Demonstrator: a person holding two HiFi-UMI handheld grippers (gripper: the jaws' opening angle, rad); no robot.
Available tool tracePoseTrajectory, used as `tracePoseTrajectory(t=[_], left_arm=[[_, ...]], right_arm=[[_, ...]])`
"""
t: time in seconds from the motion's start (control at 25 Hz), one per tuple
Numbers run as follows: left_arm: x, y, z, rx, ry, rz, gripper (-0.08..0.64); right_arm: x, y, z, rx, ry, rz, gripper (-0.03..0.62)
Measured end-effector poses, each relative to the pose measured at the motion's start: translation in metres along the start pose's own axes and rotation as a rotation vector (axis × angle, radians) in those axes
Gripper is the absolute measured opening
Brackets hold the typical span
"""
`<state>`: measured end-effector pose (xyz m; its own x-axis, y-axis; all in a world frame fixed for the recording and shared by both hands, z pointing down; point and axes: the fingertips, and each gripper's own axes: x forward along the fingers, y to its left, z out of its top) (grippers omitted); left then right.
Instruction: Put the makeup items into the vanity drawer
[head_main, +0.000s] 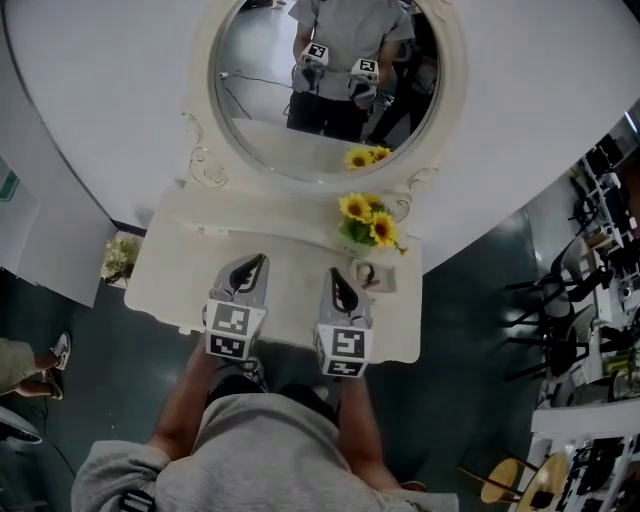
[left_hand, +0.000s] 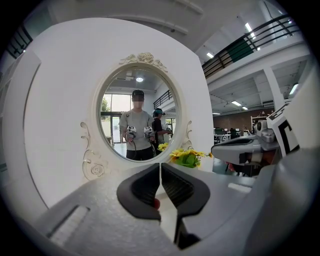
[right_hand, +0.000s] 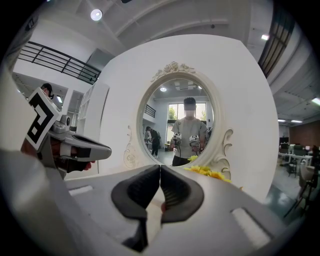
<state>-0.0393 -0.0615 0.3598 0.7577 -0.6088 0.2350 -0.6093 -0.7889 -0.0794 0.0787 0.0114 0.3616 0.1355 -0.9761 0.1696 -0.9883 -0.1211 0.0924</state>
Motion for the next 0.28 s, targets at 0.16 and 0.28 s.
tracePoseTrajectory(t=[0.16, 0.28], left_arm=[[-0.0009, 0.0008, 0.0004, 0.003, 0.001, -0.001, 0.020], [-0.0013, 0.0015, 0.0016, 0.002, 0.000, 0.000, 0.018]], right_arm=[[-0.0002, 0.0008, 0.0013, 0.002, 0.003, -0.005, 0.006], [0.0001, 0.0007, -0.0006, -0.003, 0.009, -0.005, 0.006]])
